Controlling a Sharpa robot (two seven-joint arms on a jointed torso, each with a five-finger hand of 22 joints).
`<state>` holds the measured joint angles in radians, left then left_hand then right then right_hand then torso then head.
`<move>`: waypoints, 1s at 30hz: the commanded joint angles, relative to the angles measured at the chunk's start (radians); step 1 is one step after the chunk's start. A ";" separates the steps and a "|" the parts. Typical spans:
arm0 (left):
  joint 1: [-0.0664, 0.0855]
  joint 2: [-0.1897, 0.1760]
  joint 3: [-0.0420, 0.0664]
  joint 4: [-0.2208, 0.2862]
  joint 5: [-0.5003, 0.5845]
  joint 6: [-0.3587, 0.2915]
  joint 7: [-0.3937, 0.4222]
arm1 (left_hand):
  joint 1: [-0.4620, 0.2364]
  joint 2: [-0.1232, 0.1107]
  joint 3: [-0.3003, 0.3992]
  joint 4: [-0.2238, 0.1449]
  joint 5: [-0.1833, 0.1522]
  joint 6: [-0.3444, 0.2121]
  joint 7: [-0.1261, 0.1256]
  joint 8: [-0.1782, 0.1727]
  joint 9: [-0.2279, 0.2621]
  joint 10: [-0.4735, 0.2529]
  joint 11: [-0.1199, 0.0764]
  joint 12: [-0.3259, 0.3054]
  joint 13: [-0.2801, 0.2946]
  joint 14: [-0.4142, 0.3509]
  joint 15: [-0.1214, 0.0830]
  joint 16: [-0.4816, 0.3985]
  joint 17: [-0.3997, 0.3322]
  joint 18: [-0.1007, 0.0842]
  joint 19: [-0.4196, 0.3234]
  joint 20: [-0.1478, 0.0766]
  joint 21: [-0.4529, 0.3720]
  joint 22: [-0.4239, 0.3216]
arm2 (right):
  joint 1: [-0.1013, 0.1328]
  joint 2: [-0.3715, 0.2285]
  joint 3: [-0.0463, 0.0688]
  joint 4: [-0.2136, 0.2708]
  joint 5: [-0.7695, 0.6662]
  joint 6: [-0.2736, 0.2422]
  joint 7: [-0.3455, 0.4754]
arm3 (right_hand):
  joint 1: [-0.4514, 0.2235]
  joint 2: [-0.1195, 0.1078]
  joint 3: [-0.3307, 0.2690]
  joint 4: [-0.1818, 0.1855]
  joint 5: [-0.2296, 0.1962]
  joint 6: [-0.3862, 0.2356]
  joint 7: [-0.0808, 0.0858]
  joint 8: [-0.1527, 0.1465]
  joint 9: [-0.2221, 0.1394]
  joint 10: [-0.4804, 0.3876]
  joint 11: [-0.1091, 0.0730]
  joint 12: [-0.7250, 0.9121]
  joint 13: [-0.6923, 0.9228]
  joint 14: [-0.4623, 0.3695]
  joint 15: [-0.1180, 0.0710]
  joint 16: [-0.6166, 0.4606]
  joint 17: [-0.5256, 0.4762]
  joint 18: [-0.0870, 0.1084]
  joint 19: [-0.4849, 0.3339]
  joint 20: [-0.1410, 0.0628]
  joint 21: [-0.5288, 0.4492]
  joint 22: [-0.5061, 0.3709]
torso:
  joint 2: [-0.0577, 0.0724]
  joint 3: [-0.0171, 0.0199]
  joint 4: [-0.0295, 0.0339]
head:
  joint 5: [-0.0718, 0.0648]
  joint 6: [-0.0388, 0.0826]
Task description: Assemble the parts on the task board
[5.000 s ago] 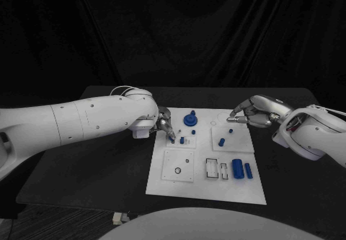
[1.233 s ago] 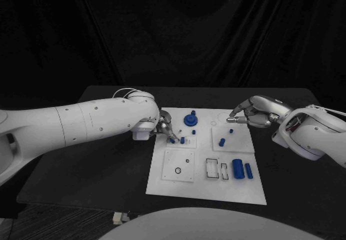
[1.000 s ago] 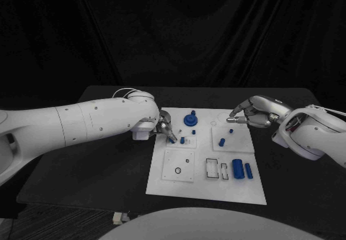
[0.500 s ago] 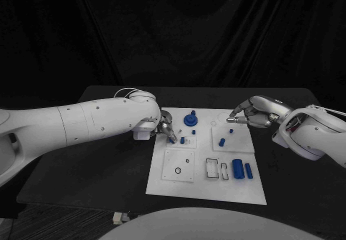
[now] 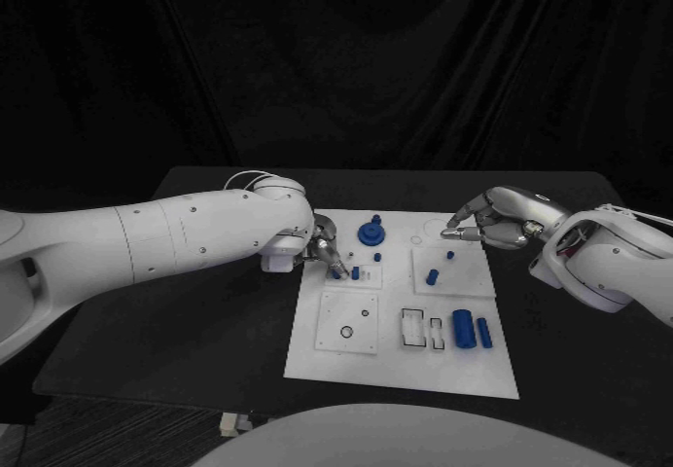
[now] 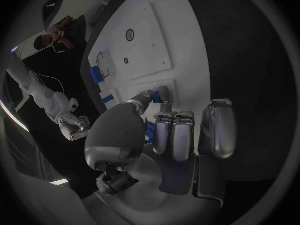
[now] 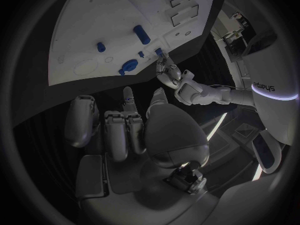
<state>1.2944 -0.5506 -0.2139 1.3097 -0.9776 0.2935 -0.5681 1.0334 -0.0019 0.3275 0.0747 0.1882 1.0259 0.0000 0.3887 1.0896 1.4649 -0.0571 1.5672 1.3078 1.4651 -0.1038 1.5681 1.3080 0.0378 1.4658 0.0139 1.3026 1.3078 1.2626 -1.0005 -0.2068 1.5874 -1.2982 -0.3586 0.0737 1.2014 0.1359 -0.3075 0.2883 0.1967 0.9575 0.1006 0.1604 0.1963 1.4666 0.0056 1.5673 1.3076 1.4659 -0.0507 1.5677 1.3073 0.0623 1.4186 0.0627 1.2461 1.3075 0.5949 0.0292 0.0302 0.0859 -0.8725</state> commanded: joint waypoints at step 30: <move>-0.003 0.012 0.001 -0.017 0.003 0.037 0.002 | -0.042 -0.001 -0.052 0.043 -0.048 0.000 0.012 -0.020 0.001 0.106 -0.001 0.004 0.263 0.106 0.000 0.003 0.263 0.016 0.006 -0.003 -0.007 0.190 | -0.004 0.006 0.001 -0.004 -0.002 0.013 -0.008 | 0.004 0.006 -0.007 0.000 0.003 0.005 0.000 -0.007 -0.002 0.104 0.008 0.004 0.263 0.105 0.005 0.003 0.263 0.009 -0.006 0.003 -0.004 0.168 | 0.000 -0.0001 -0.0001 | 0.003 0.000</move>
<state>1.2939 -0.5404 -0.2140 1.2922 -0.9778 0.3161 -0.5695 0.9970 -0.0019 0.2803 0.1159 0.1421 1.0238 0.0092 0.3689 1.0898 1.4649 -0.0570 1.5672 1.3078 1.4651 -0.1037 1.5681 1.3077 0.0378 1.4658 0.0140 1.2989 1.3076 1.2614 -0.9949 -0.2068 1.5832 -1.2982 -0.3524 0.0738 1.2013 0.1358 -0.3075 0.2883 0.1966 0.9574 0.1006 0.1604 0.1964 1.4666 0.0056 1.5673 1.3076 1.4659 -0.0507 1.5677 1.3073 0.0623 1.4186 0.0627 1.2461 1.3073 0.5946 0.0290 0.0301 0.0891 -0.8725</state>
